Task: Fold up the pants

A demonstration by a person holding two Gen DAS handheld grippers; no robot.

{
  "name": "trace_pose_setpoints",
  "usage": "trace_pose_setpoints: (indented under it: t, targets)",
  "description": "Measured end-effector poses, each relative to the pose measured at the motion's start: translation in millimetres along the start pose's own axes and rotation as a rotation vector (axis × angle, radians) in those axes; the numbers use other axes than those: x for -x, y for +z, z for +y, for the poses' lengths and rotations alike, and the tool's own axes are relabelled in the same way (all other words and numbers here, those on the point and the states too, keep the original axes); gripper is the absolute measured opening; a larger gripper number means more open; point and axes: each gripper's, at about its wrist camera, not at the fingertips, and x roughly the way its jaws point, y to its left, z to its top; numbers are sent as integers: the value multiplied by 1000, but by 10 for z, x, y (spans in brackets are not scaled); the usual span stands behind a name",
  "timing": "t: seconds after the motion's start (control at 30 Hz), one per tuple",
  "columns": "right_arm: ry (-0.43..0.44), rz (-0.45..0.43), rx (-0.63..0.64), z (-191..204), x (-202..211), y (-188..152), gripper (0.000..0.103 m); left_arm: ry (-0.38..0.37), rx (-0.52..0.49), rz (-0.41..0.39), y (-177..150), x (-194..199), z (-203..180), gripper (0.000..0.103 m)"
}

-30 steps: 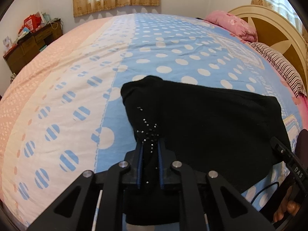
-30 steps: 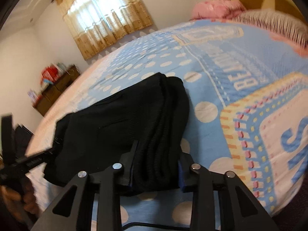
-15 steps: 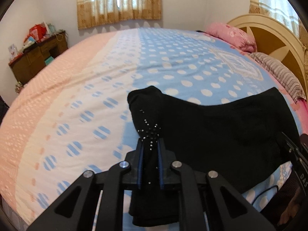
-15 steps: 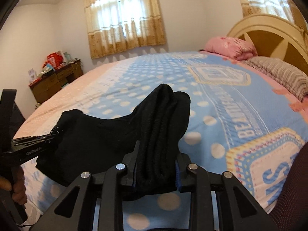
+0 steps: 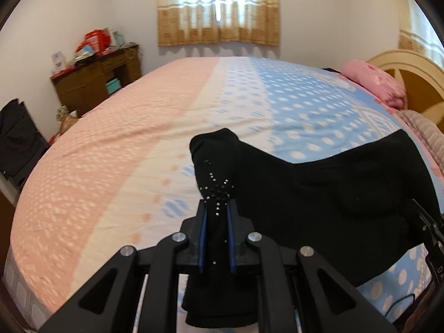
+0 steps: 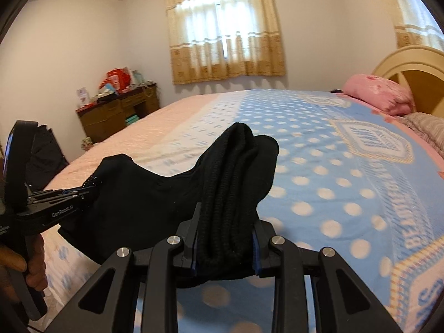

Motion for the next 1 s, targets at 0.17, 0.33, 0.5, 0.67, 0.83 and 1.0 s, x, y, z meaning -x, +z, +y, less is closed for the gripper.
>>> trace_pose_setpoints:
  t: [0.17, 0.33, 0.5, 0.67, 0.83, 1.0]
  targets:
    - [73, -8, 35, 331, -217, 170, 29, 66, 51, -13, 104, -62, 355, 13]
    - [148, -18, 72, 695, -501, 347, 29, 138, 98, -41, 236, -136, 673, 13]
    - [206, -31, 105, 1037, -823, 489, 29, 207, 142, -46, 342, -276, 995, 13]
    - [241, -29, 114, 1322, -1159, 571, 29, 271, 165, -65, 452, -392, 1230, 13]
    - [269, -17, 128, 1549, -1398, 623, 29, 311, 190, -72, 512, -472, 1423, 13]
    - [289, -19, 133, 1718, -1633, 708, 29, 345, 203, -76, 545, -581, 1601, 13]
